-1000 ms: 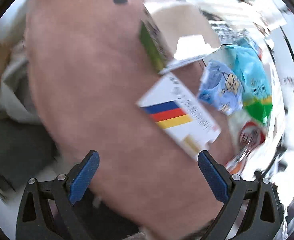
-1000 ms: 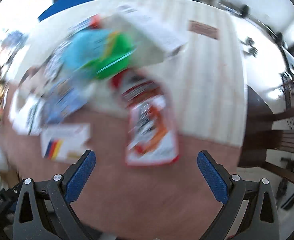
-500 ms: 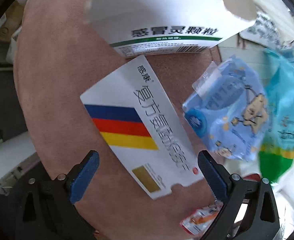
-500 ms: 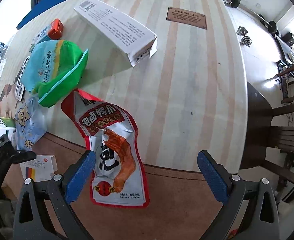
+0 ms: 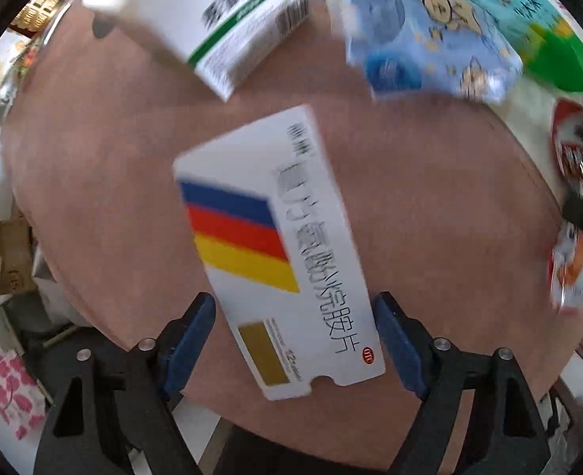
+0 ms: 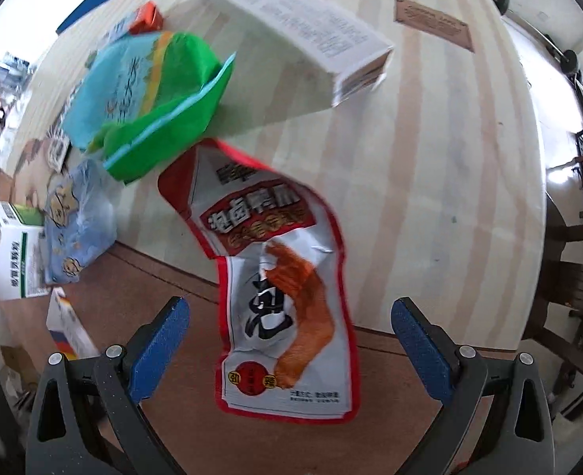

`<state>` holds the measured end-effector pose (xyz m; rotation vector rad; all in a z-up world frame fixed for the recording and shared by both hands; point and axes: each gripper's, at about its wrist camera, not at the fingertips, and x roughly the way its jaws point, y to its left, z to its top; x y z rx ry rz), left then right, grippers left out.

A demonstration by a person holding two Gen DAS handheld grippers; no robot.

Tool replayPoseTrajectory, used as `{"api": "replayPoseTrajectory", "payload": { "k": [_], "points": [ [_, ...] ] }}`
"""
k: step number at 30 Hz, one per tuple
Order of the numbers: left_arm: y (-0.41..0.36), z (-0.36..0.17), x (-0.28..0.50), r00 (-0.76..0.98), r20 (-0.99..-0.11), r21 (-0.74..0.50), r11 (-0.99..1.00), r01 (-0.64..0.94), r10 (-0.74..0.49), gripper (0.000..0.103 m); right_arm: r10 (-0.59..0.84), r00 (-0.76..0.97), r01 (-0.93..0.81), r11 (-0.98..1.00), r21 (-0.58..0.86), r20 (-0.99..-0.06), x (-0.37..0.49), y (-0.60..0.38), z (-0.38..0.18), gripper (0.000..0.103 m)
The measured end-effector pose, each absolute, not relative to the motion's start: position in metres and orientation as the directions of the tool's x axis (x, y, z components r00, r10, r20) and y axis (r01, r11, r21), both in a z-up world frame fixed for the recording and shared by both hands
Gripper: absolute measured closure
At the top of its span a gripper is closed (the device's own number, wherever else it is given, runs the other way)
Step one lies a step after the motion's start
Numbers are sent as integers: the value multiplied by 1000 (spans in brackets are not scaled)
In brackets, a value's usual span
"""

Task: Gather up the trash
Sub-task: 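Grasp the striped medicine box with the left gripper while the right gripper grasps the red snack bag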

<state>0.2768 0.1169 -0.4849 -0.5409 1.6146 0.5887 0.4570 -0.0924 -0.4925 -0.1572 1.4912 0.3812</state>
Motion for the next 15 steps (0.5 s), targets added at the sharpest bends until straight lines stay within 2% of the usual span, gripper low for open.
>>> {"api": "replayPoseTrajectory", "payload": {
  "k": [3,6,8,9,10,12,15],
  "points": [
    [129,-490,264,-71,-993,-15,704,-710,-93,21,111,38,-378,921,88,-993,450,-79,-503,3],
    [140,-490,261,-48,-993,-35,665,-746,-107,25,47,104,-399,917,2,-994,436,-74,-501,20],
    [142,-485,259,-40,-997,-12,676,-737,-61,33,76,125,-414,910,18,-989,427,-77,-497,39],
    [145,-480,258,-33,-999,0,692,-722,-35,33,87,124,-418,908,27,-988,422,-80,-494,42],
    [143,-478,258,-34,-999,10,703,-712,-20,33,92,124,-425,904,30,-988,417,-81,-491,50],
    [140,-475,259,-38,-999,40,732,-680,19,33,102,132,-451,892,32,-986,406,-84,-486,57],
    [134,-470,264,-30,-998,64,757,-651,58,33,130,108,-450,890,68,-986,398,-92,-486,59]
  ]
}}
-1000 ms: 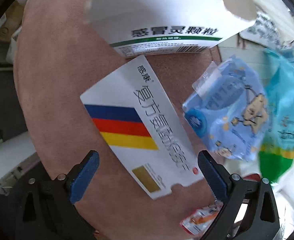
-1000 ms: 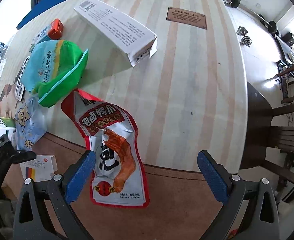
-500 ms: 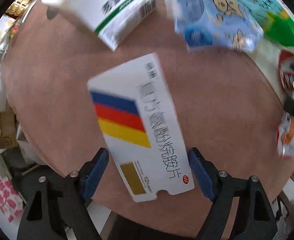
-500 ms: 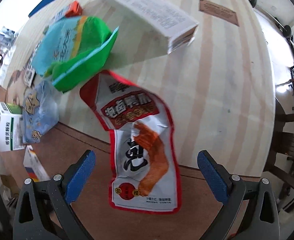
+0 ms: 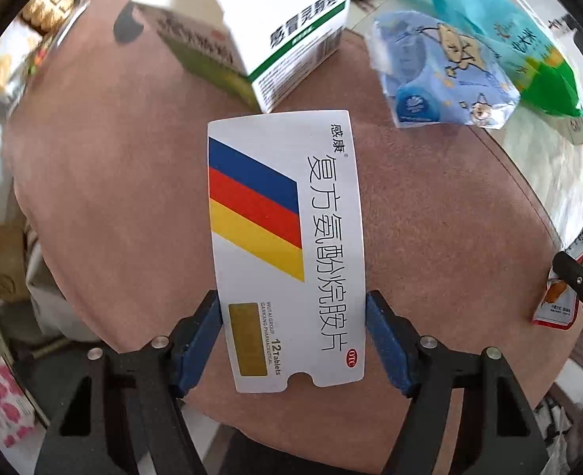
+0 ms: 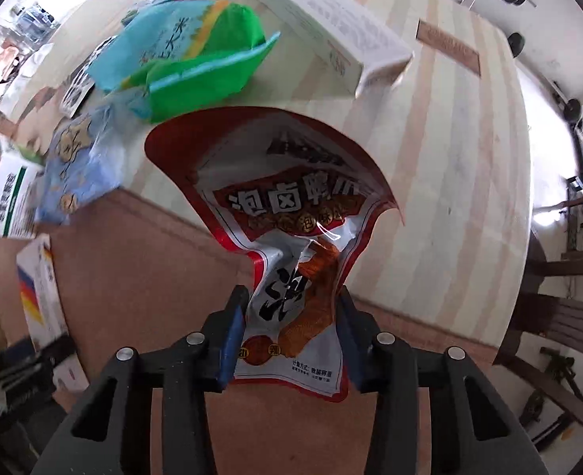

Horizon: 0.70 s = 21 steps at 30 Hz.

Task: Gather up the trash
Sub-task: 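Grasp the striped medicine box with the left gripper while the right gripper grasps the red snack bag, then carry the box and snack bag over the bin and open both grippers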

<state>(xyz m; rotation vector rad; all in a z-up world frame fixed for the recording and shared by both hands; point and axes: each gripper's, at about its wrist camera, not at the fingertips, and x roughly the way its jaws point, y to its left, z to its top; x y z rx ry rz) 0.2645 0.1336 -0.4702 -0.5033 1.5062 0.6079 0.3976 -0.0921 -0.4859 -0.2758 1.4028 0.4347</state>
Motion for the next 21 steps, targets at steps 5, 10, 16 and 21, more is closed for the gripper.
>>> {"api": "replayPoseTrajectory", "payload": {
  "k": [5,10,16,21],
  "points": [
    [114,-449,273,-4,-995,78,781,-619,97,33,165,83,-429,896,115,-983,388,-108,-486,60],
    [104,-425,283,48,-990,76,801,-594,129,33,201,82,-431,890,147,-976,390,-118,-473,60],
    [99,-388,259,101,-985,54,807,-588,139,34,249,93,-461,869,179,-964,383,-122,-446,60],
    [94,-369,247,150,-978,26,803,-595,142,34,287,85,-493,844,210,-954,375,-105,-415,60]
  ]
}}
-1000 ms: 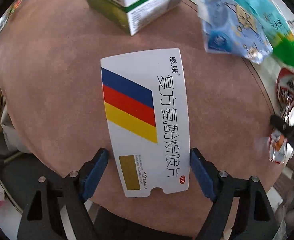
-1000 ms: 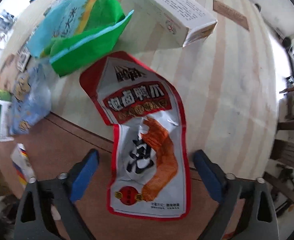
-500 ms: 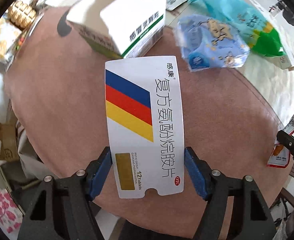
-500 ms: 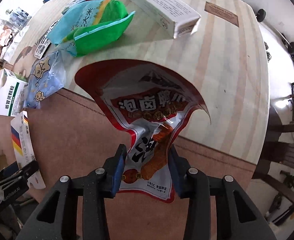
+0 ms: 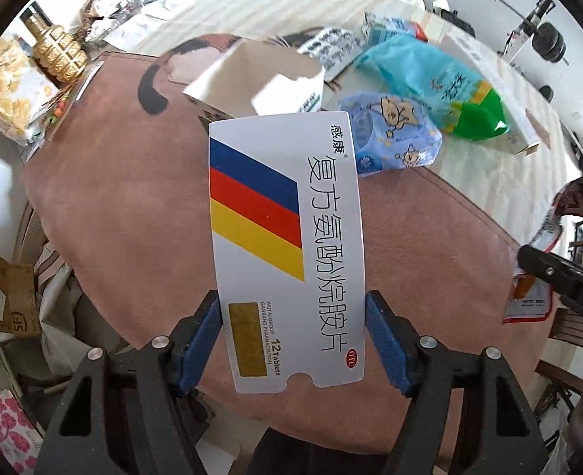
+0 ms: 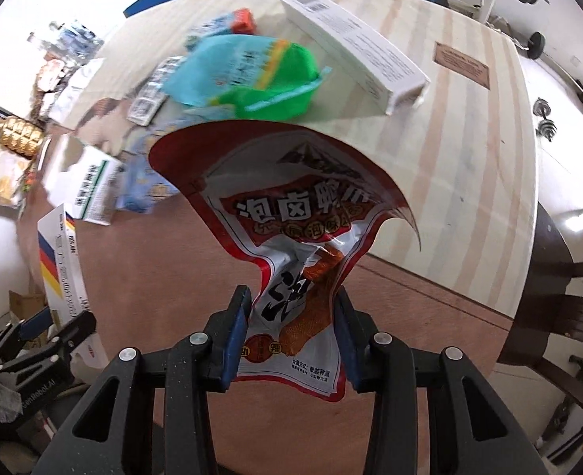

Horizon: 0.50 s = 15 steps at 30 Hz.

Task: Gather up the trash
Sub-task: 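Carry the box and snack bag over the bin and open both grippers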

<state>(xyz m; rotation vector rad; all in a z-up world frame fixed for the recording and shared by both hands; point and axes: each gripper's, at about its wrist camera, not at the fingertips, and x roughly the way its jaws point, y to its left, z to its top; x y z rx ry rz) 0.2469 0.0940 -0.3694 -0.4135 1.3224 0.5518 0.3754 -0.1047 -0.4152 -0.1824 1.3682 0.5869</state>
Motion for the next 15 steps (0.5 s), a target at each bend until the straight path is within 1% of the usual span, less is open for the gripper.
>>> {"api": "replayPoseTrajectory", "payload": {
  "k": [3,8,15],
  "points": [
    [94,-355,226,180,-971,17,798,-602,156,34,307,73,-516,825,228,-949,368,-88,-408,60],
    [107,-337,182,218,-962,-15,766,-643,165,34,336,43,-556,790,257,-941,333,-67,-393,60],
    [133,-334,105,212,-960,-34,678,-734,181,34,359,-56,-652,693,307,-932,258,-26,-390,60]
  ]
}}
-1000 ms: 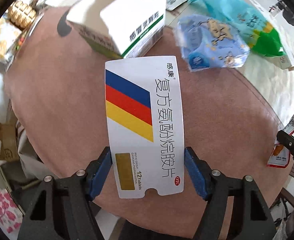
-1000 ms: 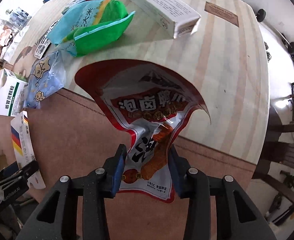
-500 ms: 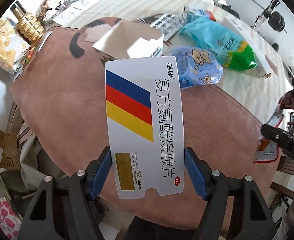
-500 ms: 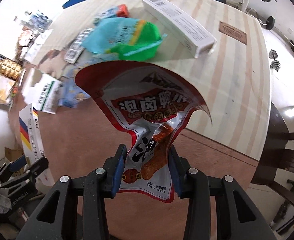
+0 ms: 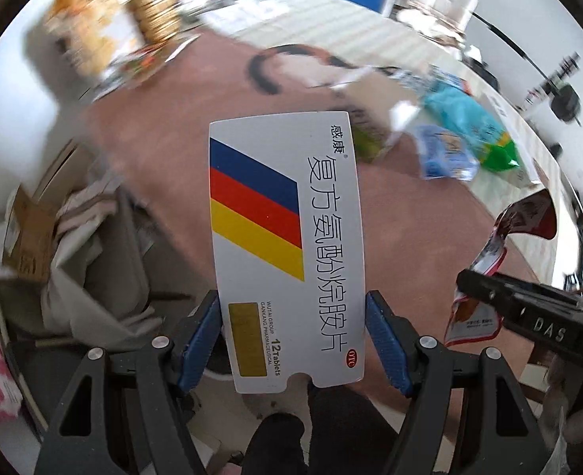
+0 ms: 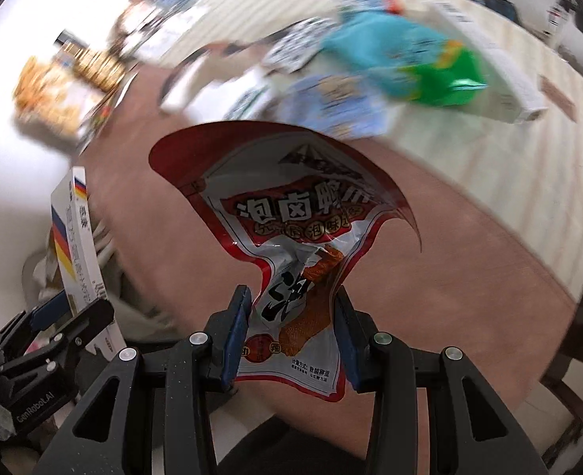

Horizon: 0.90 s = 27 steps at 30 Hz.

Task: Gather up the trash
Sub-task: 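Carry the box and snack bag over the bin and open both grippers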

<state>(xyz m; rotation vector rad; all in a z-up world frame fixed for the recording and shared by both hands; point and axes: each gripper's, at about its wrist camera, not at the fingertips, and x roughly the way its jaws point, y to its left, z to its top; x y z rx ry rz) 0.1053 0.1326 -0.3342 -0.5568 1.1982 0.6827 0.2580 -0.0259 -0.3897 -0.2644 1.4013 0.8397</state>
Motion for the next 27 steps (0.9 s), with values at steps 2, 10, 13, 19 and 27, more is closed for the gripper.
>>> {"api": "replayPoseTrajectory", "payload": {
  "k": [2,10,13,19,27],
  "points": [
    [140,-341,78,198,-964,-39,641,-766,179,34,352,-89,-690,653,313,-932,229,-8,-396,60],
    [174,-411,-38,158,-985,-110,448,-887,71,34,276,-183,-816,493,303,-944,112,52,-452,60],
    [185,-462,-81,166,-986,-155,363,-919,-1,34,224,-165,-870,426,248,-961,67,66,-488,60],
    [210,-581,-138,229,-960,-262,225,-938,-163,33,104,-158,-914,361,185,-982,5,88,-603,60],
    [240,-714,-172,249,-933,-294,147,-944,-260,24,13,-222,-897,390,210,-975,-15,122,-757,59]
  ]
}}
